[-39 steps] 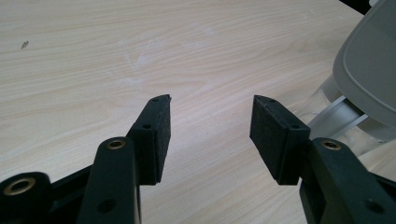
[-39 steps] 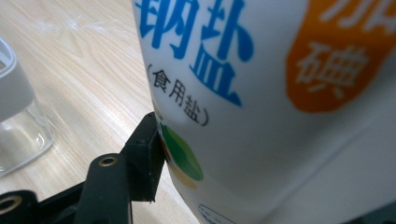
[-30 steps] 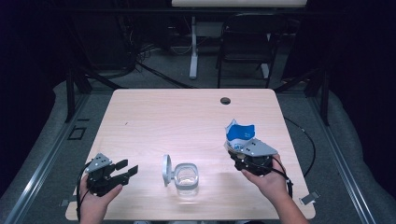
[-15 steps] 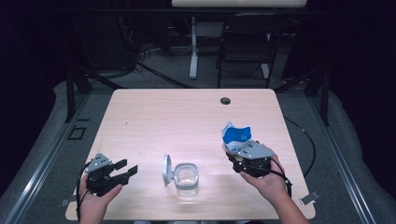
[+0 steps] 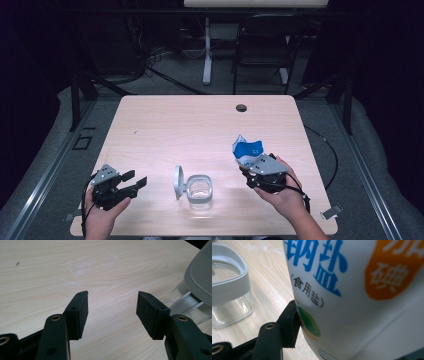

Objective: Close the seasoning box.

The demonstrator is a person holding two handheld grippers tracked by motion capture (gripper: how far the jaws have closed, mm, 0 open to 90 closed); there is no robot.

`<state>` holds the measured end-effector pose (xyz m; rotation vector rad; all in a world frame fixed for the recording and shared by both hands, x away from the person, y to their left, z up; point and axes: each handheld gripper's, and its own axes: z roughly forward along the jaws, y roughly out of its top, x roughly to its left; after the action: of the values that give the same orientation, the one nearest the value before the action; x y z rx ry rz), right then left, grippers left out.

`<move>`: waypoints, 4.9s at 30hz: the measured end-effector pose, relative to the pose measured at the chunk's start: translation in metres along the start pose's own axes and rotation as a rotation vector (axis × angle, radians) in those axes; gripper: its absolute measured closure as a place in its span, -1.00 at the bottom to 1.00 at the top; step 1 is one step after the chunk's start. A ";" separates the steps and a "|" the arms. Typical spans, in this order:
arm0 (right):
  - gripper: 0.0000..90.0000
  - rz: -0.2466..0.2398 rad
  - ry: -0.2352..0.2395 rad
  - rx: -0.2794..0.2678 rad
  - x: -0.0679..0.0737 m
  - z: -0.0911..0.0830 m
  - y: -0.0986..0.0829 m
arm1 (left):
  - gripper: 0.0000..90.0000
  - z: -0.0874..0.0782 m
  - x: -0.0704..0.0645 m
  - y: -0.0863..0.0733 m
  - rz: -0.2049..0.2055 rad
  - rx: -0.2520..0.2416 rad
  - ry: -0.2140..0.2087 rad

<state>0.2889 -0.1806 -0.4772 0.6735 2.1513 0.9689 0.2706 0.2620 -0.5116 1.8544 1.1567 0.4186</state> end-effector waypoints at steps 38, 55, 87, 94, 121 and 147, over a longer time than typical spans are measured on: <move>-0.11 -0.098 -0.003 0.037 0.021 0.012 -0.002 | -0.05 0.001 0.001 -0.001 -0.003 0.018 0.010; -0.11 -0.139 -0.004 0.057 0.028 0.017 -0.005 | -0.05 0.002 0.001 -0.001 -0.004 0.021 0.012; -0.10 -0.248 0.020 0.098 0.039 0.021 -0.001 | -0.05 0.002 0.003 -0.002 -0.005 0.029 0.015; -0.10 -0.270 0.028 0.108 0.040 0.021 0.001 | -0.05 0.002 0.004 -0.002 -0.007 0.029 0.014; -0.10 -0.363 0.049 0.148 0.049 0.024 0.005 | -0.05 0.002 0.004 -0.003 -0.010 0.026 0.017; -0.10 -0.494 -0.004 0.204 0.056 0.026 0.005 | -0.06 0.001 0.005 -0.002 -0.014 0.020 0.016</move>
<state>0.2736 -0.1281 -0.5070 0.2093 2.2759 0.4895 0.2721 0.2659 -0.5144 1.8622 1.1878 0.4164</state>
